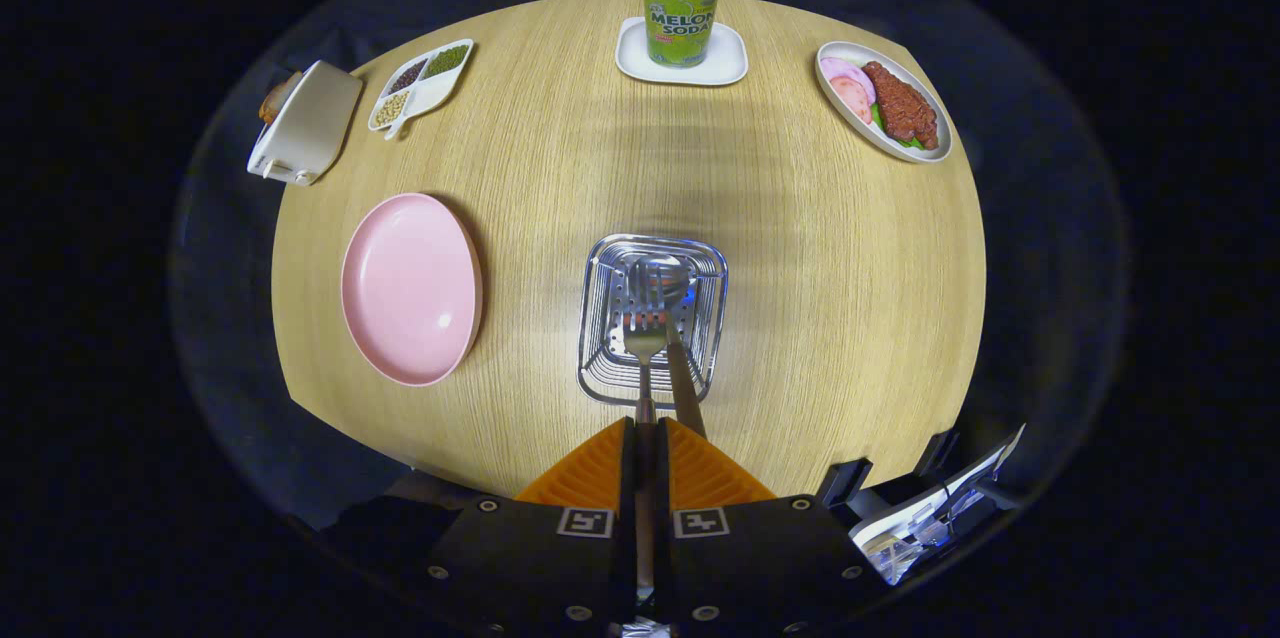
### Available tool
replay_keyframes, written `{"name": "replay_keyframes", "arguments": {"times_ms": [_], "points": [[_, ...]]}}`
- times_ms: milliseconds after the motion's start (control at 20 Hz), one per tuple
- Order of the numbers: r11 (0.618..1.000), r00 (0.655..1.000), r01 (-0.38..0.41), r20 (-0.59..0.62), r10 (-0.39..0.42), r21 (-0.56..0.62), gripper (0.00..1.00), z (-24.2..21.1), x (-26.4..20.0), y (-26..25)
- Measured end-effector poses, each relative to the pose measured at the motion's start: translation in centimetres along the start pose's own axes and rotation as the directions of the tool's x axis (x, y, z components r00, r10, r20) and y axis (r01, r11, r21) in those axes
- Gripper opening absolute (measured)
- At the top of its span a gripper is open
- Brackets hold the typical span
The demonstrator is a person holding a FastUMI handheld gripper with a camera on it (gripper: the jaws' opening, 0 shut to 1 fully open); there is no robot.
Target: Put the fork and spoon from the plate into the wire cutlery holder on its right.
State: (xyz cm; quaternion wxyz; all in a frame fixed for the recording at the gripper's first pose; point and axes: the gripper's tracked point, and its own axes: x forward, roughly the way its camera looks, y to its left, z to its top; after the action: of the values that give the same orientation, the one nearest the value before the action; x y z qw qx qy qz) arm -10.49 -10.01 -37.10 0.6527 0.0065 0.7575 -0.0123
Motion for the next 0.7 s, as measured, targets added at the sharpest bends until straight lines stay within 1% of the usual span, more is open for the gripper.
{"name": "replay_keyframes", "arguments": {"times_ms": [150, 200, 250, 350, 400, 500, 550, 600, 700], "points": [[0.999, 0.998, -0.021, 0.055, 0.019, 0.029, 0.11, 1.3, -0.3, 0.3], [0.998, 0.996, -0.038, 0.085, 0.034, 0.044, 0.11, 1.8, -0.1, 0.6], [0.997, 0.993, -0.052, 0.111, 0.045, 0.064, 0.11, 2.3, -1.1, 0.8], [0.99, 0.976, -0.101, 0.202, 0.08, 0.096, 0.11, 3.8, -2.5, 1.4], [0.988, 0.962, -0.118, 0.257, 0.089, 0.099, 0.1, 4.6, -3.4, 1.6], [0.988, 0.922, -0.13, 0.378, 0.088, 0.086, 0.09, 6.4, -5.9, 1.5], [0.988, 0.893, -0.138, 0.441, 0.091, 0.076, 0.09, 7.3, -7.4, 1.7], [0.987, 0.858, -0.145, 0.505, 0.092, 0.066, 0.09, 8.2, -9.0, 2.0], [0.988, 0.772, -0.148, 0.63, 0.081, 0.054, 0.09, 10.0, -12.4, 2.0]]}}
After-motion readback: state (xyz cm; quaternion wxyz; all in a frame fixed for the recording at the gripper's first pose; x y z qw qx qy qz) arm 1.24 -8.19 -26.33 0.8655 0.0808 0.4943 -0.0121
